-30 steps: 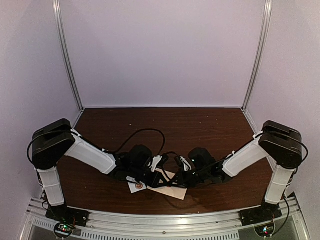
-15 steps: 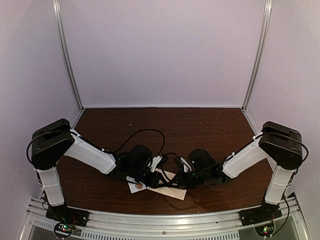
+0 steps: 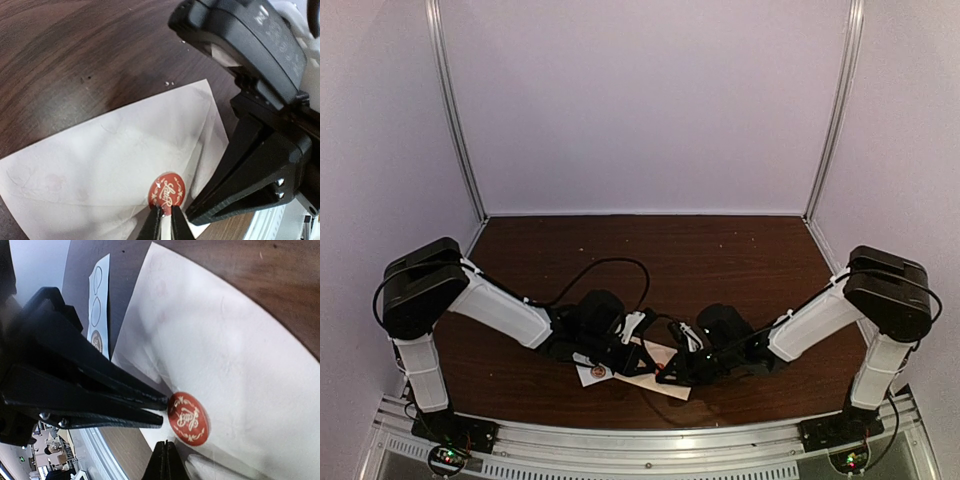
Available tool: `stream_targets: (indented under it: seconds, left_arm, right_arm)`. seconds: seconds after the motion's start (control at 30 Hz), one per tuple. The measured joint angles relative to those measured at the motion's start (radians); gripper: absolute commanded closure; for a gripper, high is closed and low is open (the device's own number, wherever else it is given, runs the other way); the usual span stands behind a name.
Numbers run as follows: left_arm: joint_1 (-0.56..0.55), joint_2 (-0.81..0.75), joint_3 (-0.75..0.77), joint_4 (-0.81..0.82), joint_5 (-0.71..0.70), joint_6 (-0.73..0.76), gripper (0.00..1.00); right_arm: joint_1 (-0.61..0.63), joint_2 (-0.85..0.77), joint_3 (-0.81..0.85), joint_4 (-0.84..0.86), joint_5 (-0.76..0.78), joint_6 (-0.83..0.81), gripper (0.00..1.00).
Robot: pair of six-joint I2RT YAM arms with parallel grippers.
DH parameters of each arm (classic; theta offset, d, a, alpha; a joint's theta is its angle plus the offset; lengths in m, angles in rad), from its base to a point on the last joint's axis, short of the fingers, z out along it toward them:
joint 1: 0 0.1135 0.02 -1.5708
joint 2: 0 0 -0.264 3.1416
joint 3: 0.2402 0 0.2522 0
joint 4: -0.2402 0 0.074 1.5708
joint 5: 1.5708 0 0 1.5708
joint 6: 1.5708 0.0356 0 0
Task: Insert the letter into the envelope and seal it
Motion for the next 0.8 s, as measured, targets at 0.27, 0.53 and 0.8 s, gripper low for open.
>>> stream_targets:
  seconds: [0.27,0.53,0.8]
  left_arm:
    - [-0.002,-0.062,-0.041,0.002,-0.056,-0.023,0.78]
    - [0.000,-0.352,-0.099,0.030,-0.200,-0.036,0.26]
    - [0.135,-0.423,-0.040,-0.048,-0.288,0.055,0.18]
  right_arm:
    - [0.011,-0.140,-0.029,-0.144,-0.006,-0.033,0.92]
    - [0.009,-0.407,0.043,-0.316,0.124,-0.159,0.28]
    - [-0.090,-0.485,0.148,-0.453,0.344,-0.342,0.00]
